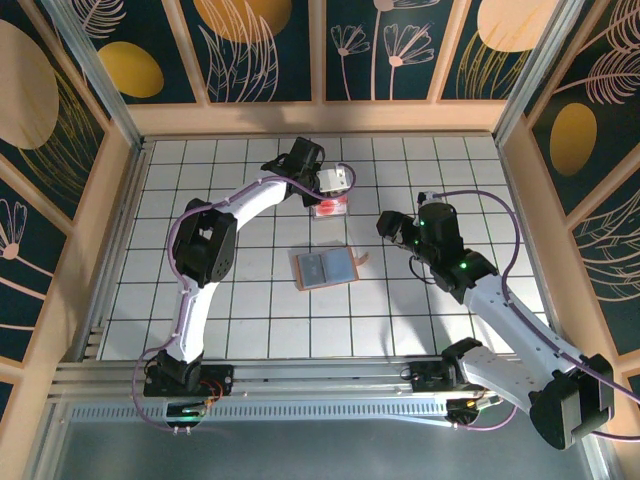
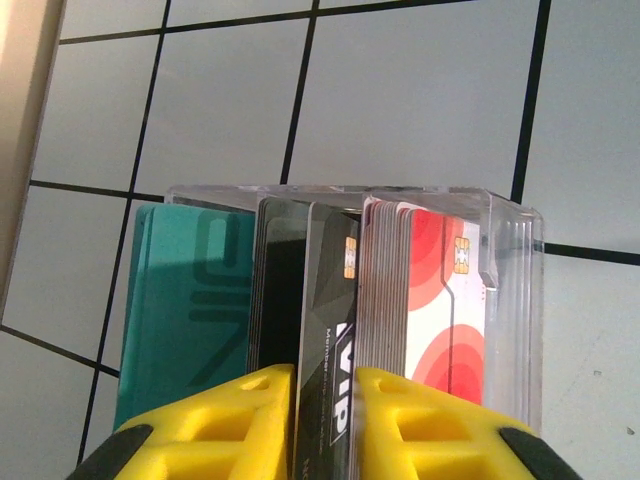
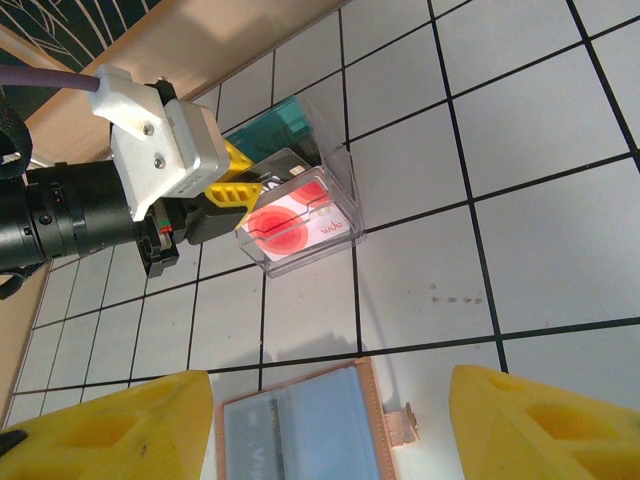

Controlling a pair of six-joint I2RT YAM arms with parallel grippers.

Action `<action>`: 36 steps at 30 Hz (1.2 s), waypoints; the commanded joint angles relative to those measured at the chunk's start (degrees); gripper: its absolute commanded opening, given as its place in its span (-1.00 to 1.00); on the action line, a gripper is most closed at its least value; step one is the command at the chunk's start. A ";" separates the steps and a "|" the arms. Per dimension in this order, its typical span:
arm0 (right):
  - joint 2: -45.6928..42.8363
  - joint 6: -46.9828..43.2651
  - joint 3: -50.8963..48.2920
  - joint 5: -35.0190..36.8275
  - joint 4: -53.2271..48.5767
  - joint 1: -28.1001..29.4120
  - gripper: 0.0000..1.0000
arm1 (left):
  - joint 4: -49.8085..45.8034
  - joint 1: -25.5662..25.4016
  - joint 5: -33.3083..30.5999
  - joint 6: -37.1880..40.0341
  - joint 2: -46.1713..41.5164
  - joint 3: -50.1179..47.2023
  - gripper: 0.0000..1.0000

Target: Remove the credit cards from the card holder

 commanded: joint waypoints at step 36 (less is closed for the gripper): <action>7.13 -0.55 3.87 0.98 -0.36 3.51 0.26 | 28.46 0.34 -15.39 -33.01 -40.91 -36.44 0.21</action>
